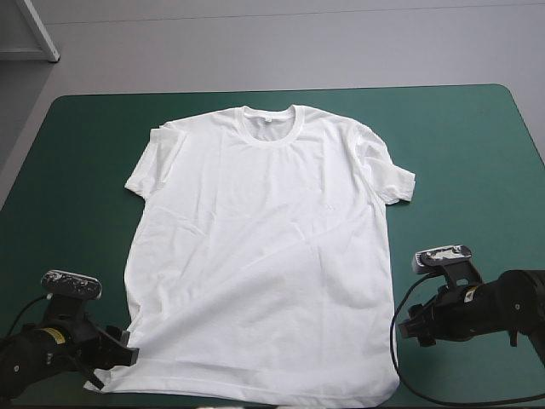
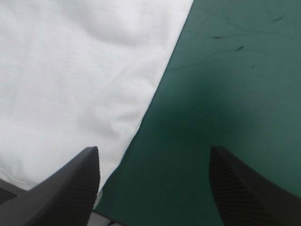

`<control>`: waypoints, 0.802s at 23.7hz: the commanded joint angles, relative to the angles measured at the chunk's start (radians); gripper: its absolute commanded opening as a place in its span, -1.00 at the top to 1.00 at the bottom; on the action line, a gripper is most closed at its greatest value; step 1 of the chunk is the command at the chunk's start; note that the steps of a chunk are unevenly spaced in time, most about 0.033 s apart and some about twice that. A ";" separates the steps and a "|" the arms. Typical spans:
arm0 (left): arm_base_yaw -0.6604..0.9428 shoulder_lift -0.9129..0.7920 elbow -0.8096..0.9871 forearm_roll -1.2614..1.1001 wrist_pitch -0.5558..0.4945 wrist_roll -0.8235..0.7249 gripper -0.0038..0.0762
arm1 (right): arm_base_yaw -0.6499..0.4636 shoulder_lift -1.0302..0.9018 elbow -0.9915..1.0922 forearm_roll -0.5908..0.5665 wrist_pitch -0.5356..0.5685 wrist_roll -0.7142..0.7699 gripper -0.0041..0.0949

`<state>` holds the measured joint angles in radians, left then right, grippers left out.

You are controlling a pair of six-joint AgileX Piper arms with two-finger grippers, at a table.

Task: Fold the cloth

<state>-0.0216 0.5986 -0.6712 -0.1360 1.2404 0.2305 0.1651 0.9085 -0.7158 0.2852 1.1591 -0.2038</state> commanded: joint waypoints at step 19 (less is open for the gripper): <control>0.002 0.961 -0.495 0.046 -0.556 -0.027 -0.17 | -0.001 -0.011 -0.023 0.052 -0.091 -0.004 -0.44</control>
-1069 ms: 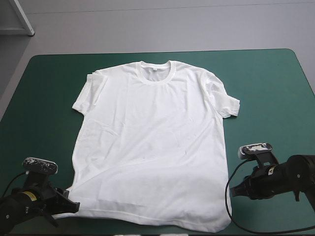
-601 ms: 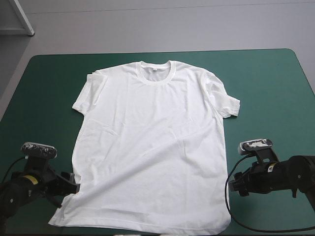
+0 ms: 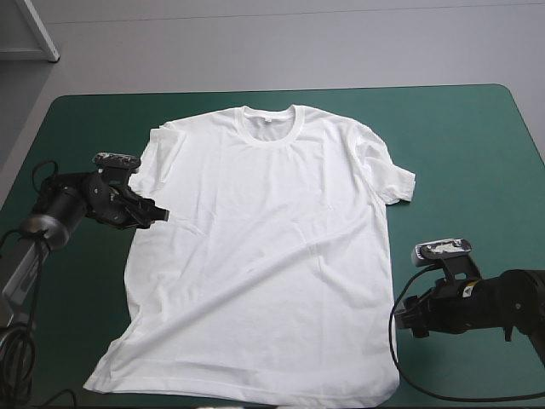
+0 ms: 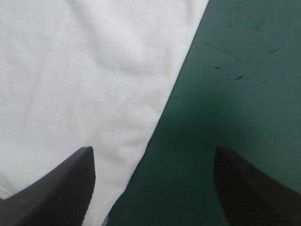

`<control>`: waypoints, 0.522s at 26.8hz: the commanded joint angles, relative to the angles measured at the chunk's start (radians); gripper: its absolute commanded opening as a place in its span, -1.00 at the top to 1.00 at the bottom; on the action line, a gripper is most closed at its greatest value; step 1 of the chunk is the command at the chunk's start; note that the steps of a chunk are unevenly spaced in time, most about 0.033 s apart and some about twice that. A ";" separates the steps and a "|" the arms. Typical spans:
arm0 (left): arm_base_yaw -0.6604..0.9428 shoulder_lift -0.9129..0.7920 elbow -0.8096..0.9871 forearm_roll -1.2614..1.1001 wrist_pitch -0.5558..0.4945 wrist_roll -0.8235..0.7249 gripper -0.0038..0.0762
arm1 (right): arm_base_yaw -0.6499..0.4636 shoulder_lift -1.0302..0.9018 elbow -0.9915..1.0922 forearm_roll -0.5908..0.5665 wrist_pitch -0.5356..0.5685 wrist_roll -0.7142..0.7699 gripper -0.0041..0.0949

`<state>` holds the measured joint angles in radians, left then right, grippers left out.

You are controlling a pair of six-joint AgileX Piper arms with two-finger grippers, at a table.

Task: Fold the cloth

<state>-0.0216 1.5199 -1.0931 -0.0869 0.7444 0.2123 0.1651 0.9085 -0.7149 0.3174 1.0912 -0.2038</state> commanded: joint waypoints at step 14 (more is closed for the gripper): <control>0.002 0.254 -0.113 -0.014 -0.159 -0.018 -0.15 | -0.005 0.104 -0.118 -0.044 -0.295 0.076 -0.44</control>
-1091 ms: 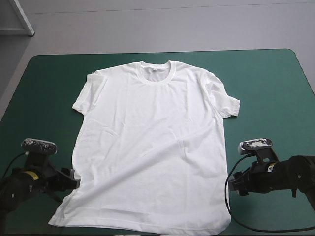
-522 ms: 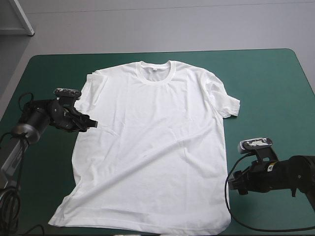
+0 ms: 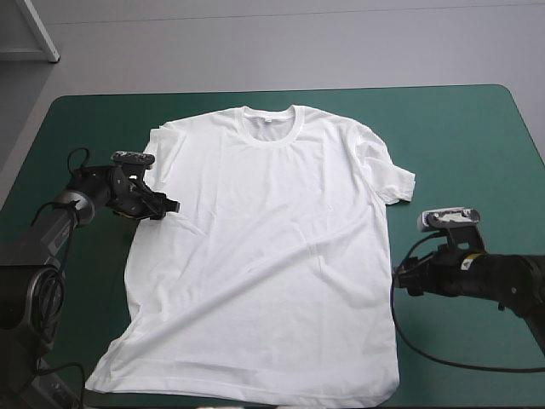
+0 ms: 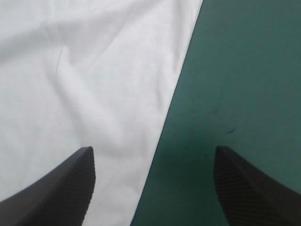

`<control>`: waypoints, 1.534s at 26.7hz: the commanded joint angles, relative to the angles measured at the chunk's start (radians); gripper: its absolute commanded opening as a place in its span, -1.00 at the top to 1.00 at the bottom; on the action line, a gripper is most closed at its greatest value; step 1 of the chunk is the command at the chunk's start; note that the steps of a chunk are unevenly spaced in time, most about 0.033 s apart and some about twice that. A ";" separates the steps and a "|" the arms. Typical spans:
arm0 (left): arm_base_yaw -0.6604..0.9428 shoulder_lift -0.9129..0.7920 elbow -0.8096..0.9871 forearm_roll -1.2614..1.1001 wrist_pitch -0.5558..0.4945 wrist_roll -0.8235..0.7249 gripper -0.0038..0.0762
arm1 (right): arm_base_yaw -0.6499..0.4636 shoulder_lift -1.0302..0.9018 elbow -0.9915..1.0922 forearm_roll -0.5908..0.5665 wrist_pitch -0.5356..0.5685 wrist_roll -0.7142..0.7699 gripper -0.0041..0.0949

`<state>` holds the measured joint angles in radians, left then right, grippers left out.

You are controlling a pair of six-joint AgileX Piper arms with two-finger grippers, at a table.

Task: Fold the cloth

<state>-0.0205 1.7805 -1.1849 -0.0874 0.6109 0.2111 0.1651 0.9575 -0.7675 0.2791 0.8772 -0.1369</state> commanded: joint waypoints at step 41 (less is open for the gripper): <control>0.001 -0.054 -0.260 -0.017 0.155 0.011 0.85 | -0.007 0.689 -0.631 0.211 -0.209 -0.226 0.95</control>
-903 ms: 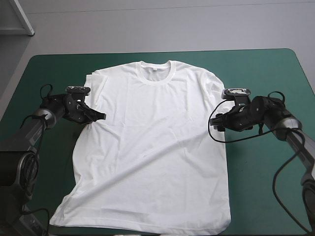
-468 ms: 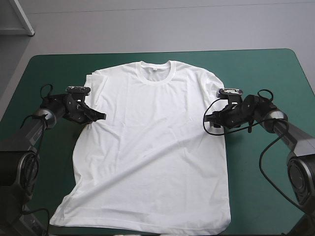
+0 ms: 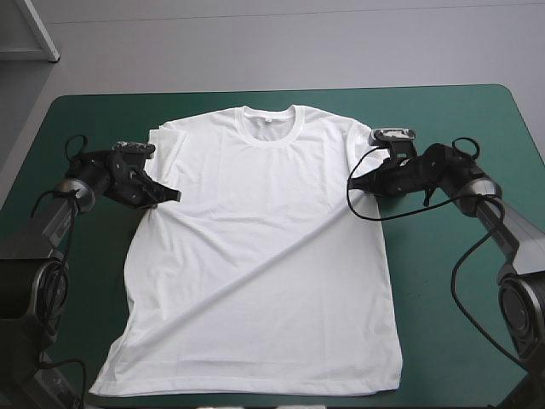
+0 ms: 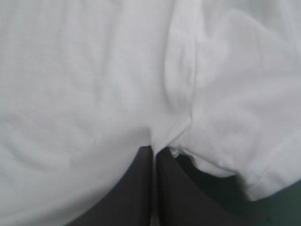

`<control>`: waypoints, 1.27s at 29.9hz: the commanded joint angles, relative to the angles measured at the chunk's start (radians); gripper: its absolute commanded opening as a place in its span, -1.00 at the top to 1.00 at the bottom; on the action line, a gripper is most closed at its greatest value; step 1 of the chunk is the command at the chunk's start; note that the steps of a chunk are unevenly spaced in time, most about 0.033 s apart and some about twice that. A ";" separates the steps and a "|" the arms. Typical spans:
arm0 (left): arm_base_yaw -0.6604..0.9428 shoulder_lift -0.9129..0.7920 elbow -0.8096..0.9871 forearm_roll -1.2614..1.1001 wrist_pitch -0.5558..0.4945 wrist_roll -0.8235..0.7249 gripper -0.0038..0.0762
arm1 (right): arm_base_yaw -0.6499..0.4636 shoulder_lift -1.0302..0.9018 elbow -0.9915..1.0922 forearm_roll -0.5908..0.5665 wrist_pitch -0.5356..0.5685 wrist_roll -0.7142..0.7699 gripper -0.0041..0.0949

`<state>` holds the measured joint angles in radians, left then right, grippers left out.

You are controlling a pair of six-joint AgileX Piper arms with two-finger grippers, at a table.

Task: Fold the cloth

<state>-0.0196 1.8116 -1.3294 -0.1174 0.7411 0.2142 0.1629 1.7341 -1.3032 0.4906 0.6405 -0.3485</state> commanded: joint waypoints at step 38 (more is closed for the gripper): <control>0.000 -0.093 -1.056 -0.017 0.093 0.035 0.85 | -0.005 -0.080 -0.857 -0.169 -0.250 0.075 0.95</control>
<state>-0.0187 1.7181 -2.3587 -0.1142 0.9986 0.2497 0.1629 1.6463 -2.1286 0.3165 0.5849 -0.2625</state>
